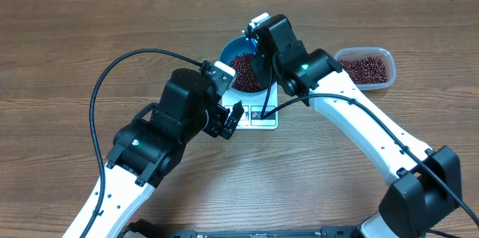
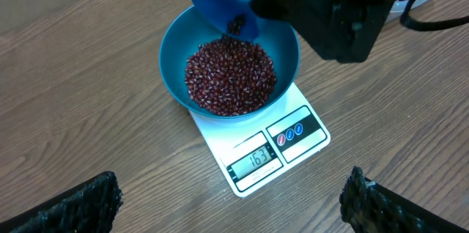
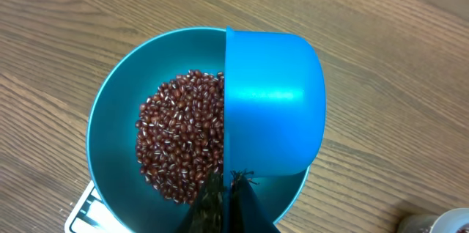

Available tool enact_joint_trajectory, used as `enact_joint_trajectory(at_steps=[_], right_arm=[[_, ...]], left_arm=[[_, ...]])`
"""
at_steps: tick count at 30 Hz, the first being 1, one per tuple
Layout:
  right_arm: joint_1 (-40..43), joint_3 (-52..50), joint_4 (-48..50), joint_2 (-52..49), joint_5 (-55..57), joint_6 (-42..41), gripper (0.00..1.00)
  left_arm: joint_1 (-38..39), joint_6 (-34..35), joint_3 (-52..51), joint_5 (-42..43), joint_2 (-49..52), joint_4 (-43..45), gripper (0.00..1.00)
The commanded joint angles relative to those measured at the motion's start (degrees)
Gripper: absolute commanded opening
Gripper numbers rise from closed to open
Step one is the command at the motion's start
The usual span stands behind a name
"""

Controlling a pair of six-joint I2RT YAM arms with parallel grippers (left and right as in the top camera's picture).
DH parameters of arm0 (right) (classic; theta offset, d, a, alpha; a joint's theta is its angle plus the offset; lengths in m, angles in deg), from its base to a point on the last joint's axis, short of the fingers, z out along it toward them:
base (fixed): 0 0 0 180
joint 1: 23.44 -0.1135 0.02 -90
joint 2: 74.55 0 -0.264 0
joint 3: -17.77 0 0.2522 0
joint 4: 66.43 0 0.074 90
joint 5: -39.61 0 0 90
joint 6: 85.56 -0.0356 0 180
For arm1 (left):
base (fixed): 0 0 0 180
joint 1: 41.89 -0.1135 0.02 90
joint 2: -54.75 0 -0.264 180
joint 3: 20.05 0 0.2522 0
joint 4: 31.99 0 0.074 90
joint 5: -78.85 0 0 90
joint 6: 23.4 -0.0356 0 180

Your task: Scoop item into bowl and weigh 150g on scale

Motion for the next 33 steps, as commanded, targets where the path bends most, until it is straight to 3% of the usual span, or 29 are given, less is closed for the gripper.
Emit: enact_joint_trajectory(at_steps=[1,33], right_arm=[[-0.13,2.1,0.44,-1.4,-1.11,0.02,0.04],[-0.02,-0.04,2.56,-6.03,-2.14,0.28,0.04]], left_arm=[[-0.26,0.33,-0.02,-0.33,-0.07,0.02,0.99],[-0.26,0.33,0.0,-0.33,-0.07,0.02,1.0]])
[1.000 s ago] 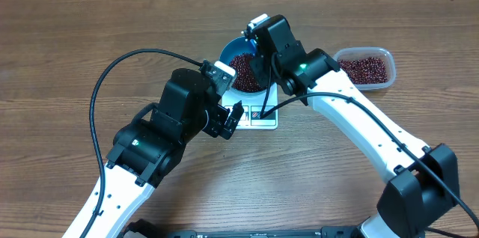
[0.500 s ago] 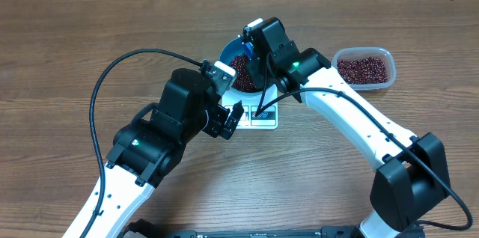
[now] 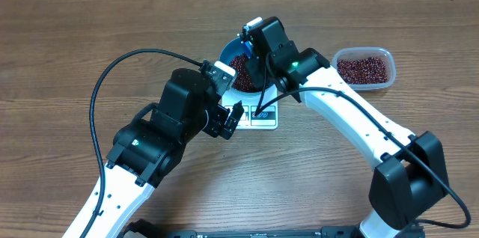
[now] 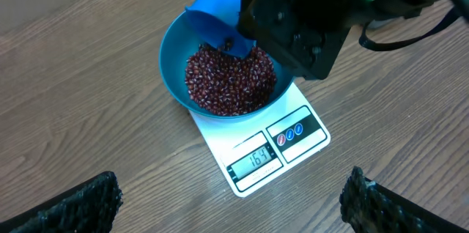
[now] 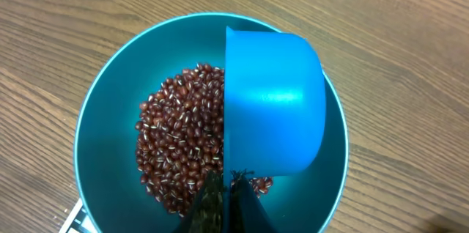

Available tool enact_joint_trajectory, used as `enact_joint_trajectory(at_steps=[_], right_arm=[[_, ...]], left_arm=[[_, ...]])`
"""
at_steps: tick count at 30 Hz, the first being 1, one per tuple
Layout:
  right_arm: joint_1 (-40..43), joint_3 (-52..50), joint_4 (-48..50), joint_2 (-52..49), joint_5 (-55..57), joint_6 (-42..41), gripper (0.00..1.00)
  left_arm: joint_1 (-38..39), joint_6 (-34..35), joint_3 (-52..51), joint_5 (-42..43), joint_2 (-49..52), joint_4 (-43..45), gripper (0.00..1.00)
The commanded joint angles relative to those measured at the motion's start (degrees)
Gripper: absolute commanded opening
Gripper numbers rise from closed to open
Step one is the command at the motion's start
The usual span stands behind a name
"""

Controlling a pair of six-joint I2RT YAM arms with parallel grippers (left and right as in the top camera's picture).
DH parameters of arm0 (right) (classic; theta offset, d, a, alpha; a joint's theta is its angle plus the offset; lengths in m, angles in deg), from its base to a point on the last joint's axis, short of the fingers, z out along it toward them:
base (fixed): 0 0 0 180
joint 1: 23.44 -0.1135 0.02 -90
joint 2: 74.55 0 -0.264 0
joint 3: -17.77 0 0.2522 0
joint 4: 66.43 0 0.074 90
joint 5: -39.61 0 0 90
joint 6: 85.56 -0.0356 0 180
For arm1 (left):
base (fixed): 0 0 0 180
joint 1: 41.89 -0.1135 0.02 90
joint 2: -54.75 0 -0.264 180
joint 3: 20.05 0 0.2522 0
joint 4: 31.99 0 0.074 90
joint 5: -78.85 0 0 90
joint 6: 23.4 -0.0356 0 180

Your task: Scoop item into bowl and weigh 150g on scale

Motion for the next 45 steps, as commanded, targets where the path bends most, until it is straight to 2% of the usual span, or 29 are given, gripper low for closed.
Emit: enact_joint_trajectory(at_steps=[1,13,20,45], right_arm=[[-0.02,-0.04,0.37,-1.51,-0.39,0.28,0.04],[-0.02,-0.04,-2.34,-1.53,-0.81,0.24,0.04],[0.0,-0.04,-2.23,-1.53,-7.37,0.22,0.04],[0.0,-0.04,-3.82,-1.53,-18.82,-0.17,0.04]], left_arm=[[-0.26,0.33,0.0,-0.35,-0.07,0.02,1.0],[-0.26,0.33,-0.02,-0.35,-0.07,0.02,1.0],[-0.26,0.33,-0.02,-0.33,-0.07,0.02,0.99],[-0.26,0.33,0.0,-0.35,-0.07,0.02,1.0]])
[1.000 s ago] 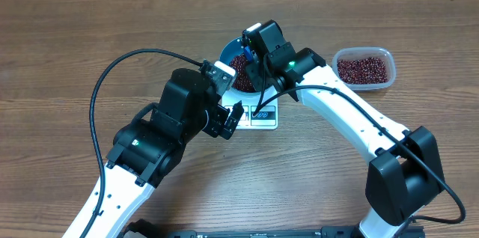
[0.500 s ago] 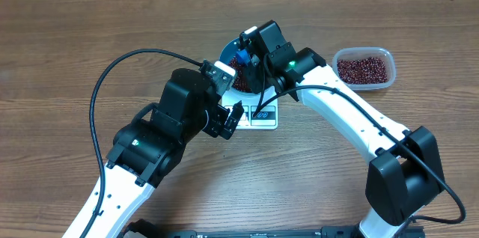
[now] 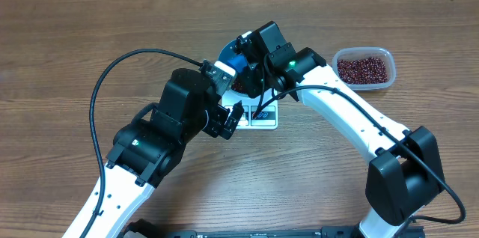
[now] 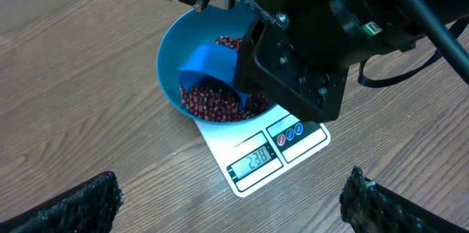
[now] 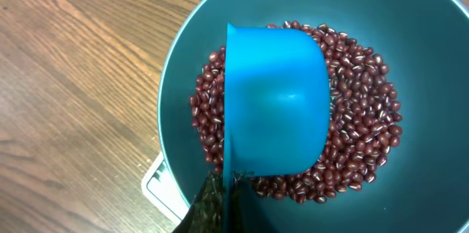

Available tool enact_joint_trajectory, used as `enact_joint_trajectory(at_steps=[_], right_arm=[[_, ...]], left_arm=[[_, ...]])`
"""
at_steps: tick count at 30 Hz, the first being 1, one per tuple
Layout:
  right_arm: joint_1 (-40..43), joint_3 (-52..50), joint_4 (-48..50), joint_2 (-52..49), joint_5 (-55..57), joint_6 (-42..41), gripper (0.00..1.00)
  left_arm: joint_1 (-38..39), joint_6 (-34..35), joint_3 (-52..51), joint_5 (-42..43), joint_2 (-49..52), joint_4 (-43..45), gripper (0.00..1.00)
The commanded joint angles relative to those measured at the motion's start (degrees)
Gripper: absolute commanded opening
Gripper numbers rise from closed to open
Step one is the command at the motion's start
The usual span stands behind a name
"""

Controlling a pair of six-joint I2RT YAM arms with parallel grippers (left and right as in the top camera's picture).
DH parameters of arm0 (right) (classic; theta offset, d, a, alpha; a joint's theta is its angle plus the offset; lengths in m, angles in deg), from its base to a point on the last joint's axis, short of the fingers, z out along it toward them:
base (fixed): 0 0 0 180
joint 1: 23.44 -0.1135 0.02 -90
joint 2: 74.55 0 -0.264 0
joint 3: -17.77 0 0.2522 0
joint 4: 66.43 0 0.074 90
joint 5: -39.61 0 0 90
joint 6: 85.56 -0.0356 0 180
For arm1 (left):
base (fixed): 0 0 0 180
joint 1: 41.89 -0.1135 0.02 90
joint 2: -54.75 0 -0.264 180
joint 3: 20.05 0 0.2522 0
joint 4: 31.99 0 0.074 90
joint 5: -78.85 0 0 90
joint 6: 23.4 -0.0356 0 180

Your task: Scoop item into bowl and weigh 150g on scale

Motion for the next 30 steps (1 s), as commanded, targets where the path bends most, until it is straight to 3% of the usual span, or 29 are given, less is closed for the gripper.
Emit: enact_joint_trajectory(at_steps=[1,16,30], right_arm=[[0.0,-0.04,0.28,-0.22,-3.48,-0.17,0.04],[5.84,0.02,0.07,-0.15,-6.34,-1.9,0.04],[13.81,0.02,0.35,-0.15,-28.35,-1.88,0.04]], left_arm=[[-0.26,0.33,0.0,-0.35,-0.07,0.02,1.0],[-0.26,0.33,-0.02,-0.33,-0.07,0.02,0.99],[-0.26,0.33,0.0,-0.33,-0.07,0.02,1.0]])
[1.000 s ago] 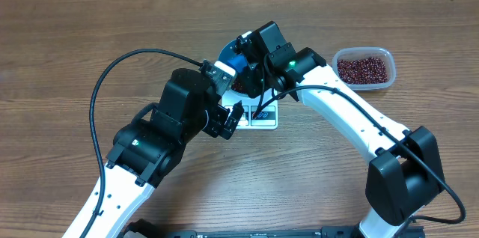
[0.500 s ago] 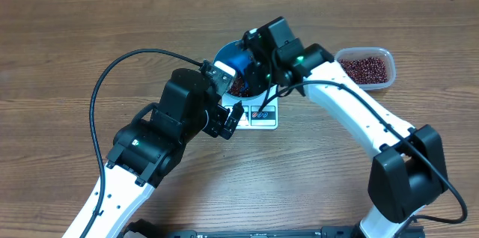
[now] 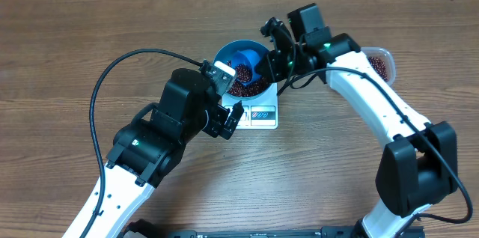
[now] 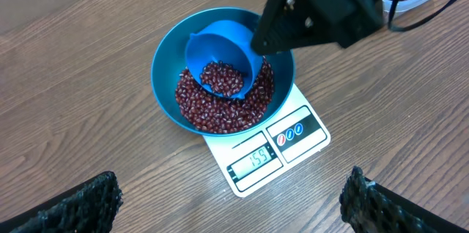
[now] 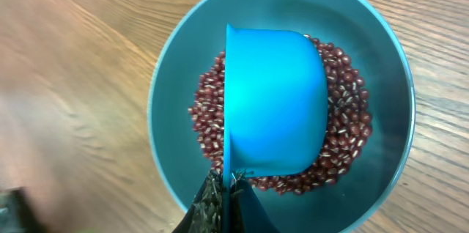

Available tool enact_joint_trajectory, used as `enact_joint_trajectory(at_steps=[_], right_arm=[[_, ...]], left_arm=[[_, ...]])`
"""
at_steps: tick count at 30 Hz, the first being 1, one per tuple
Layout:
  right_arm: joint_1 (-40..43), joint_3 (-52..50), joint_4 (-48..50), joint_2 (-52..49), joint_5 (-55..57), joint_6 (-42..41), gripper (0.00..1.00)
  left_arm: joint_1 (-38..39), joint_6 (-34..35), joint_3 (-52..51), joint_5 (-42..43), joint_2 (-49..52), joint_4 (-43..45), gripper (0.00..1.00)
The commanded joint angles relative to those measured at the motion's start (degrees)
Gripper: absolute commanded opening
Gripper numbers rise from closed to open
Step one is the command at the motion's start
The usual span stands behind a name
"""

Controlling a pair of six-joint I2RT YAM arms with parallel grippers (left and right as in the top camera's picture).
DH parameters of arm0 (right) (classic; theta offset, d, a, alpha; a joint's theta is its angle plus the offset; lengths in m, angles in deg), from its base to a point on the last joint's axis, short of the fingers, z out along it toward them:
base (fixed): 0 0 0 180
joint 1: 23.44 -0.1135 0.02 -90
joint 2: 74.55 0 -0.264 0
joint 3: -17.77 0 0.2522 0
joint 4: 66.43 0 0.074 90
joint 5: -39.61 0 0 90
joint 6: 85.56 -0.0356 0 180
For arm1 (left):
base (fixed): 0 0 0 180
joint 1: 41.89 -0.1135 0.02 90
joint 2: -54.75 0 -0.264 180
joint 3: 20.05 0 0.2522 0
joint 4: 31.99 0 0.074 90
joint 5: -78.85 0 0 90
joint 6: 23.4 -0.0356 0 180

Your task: Scoop item into bowl and weigh 150g on scale

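A blue bowl [image 4: 163,94] of red beans [image 4: 212,112] stands on the white scale [image 4: 293,145], whose display [image 4: 256,161] reads 159. My right gripper [image 5: 226,182] is shut on the handle of a blue scoop [image 5: 275,101]. The scoop [image 4: 212,46] hangs over the bowl, mouth up, with beans inside it. From overhead, the right gripper [image 3: 275,60] sits at the bowl's right rim. My left gripper [image 4: 233,189] is open and holds nothing, hovering in front of the scale.
A clear tub of red beans [image 3: 380,61] stands to the right of the scale, partly behind my right arm. The left arm [image 3: 161,137] fills the table in front of the scale. Bare wooden table [image 3: 67,51] lies to the left.
The scoop was down in the bowl's beans with the display at 238. Now it is raised over the bowl with beans in it, the display reads 159, and my right wrist has swung right.
The scoop was tipped above the bowl with the display at 163. Then it was lower at the bowl's rim, at 164. Then it sat in the beans, at 238. Now it holds beans above the bowl, at 159. My left arm stayed put.
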Motion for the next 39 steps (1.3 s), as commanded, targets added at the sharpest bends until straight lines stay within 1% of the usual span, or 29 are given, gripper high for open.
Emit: enact_joint_trajectory(at_steps=[1,9,16,28,33,39], right_arm=[[2.27,0.02,0.33,-0.15,-8.44,-0.13,0.04],[5.73,0.02,0.35,-0.15,-14.12,-0.13,0.04],[6.03,0.02,0.39,-0.15,-13.99,-0.09,0.04],[6.47,0.02,0.28,-0.15,-9.27,0.33,0.04],[6.73,0.02,-0.81,-0.15,-5.4,0.33,0.04],[7.28,0.02,-1.18,-0.15,-4.79,0.33,0.04]], left_arm=[[-0.26,0.33,-0.02,-0.33,-0.07,0.02,0.99],[-0.26,0.33,0.0,-0.33,-0.07,0.02,0.99],[-0.26,0.33,-0.02,-0.33,-0.07,0.02,1.0],[-0.26,0.33,-0.02,-0.35,-0.07,0.02,0.99],[-0.26,0.33,0.0,-0.33,-0.07,0.02,1.0],[-0.26,0.33,0.0,-0.33,-0.07,0.02,0.99]])
